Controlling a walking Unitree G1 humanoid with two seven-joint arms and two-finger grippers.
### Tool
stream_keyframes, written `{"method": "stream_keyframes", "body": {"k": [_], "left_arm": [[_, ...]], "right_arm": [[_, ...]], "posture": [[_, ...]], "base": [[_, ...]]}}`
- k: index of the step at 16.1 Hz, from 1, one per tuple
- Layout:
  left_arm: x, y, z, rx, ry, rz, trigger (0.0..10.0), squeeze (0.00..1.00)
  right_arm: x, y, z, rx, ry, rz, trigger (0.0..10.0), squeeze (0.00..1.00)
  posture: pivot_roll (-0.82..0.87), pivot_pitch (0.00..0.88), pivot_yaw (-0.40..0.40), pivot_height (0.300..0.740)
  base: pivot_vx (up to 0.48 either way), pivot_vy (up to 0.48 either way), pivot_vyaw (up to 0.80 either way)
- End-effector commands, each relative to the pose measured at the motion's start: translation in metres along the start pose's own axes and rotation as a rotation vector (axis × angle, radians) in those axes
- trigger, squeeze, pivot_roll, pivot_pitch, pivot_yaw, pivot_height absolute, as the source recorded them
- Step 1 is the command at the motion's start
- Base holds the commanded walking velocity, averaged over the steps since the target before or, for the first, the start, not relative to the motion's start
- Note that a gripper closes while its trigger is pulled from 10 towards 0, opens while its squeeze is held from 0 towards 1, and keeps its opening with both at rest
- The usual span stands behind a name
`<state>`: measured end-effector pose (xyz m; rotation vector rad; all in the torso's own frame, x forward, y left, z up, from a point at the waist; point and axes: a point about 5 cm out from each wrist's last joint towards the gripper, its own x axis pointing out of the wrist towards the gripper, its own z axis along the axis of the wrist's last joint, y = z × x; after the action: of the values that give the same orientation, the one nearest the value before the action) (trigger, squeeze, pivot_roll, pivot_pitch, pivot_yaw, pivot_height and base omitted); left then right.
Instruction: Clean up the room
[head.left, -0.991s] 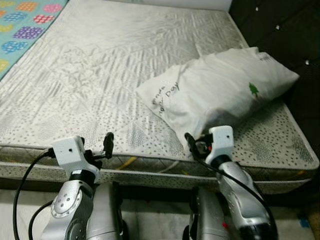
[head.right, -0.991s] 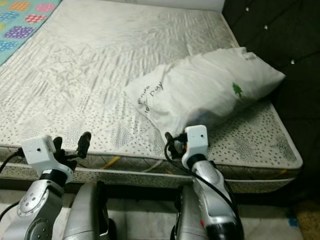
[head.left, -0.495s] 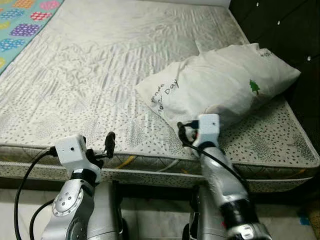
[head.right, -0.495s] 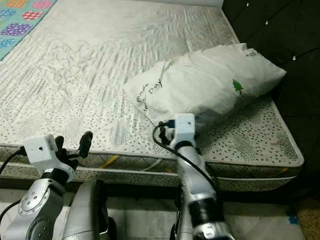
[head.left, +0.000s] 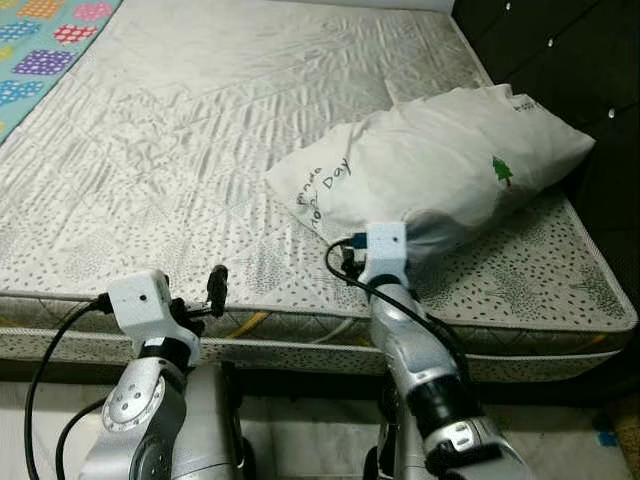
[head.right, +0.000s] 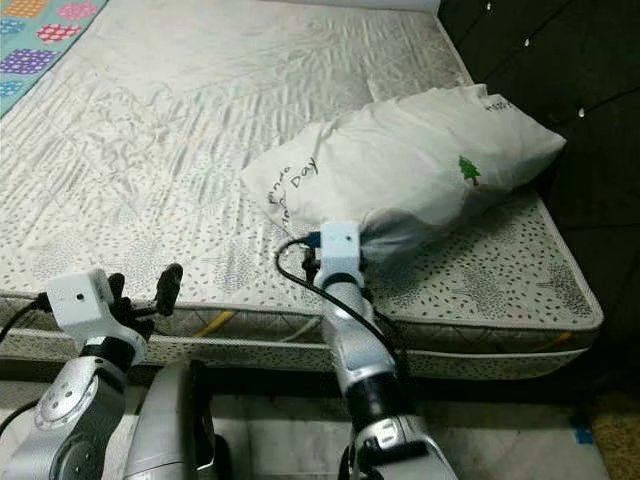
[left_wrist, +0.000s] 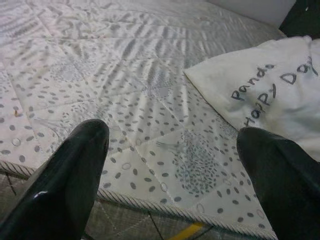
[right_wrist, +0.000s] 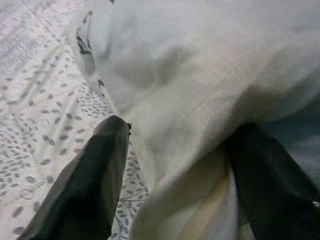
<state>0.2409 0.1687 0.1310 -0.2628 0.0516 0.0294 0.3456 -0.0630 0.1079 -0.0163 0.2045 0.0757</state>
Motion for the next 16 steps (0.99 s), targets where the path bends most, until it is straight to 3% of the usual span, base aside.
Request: {"method": "stream_keyframes", "body": {"k": [1, 9, 16], "left_arm": [[0.000, 0.001, 0.000, 0.013, 0.009, 0.009, 10.0, 0.00], [0.002, 0.002, 0.004, 0.025, -0.001, 0.015, 10.0, 0.00], [0.006, 0.000, 0.006, 0.030, -0.012, 0.009, 10.0, 0.00]], "right_arm": [[0.001, 0.011, 0.002, 0.007, -0.001, 0.015, 0.0, 0.00], [0.015, 0.006, 0.000, 0.019, 0.031, -0.062, 0.0, 0.00], [0.024, -0.028, 0.009, 0.040, -0.013, -0.151, 0.0, 0.00]], "posture": [[0.04, 0.130, -0.036, 0.531], [0.07, 0.115, -0.035, 0.531], [0.07, 0.102, -0.028, 0.531]], "base": [[0.000, 0.000, 0.00], [0.000, 0.000, 0.00], [0.000, 0.000, 0.00]]}}
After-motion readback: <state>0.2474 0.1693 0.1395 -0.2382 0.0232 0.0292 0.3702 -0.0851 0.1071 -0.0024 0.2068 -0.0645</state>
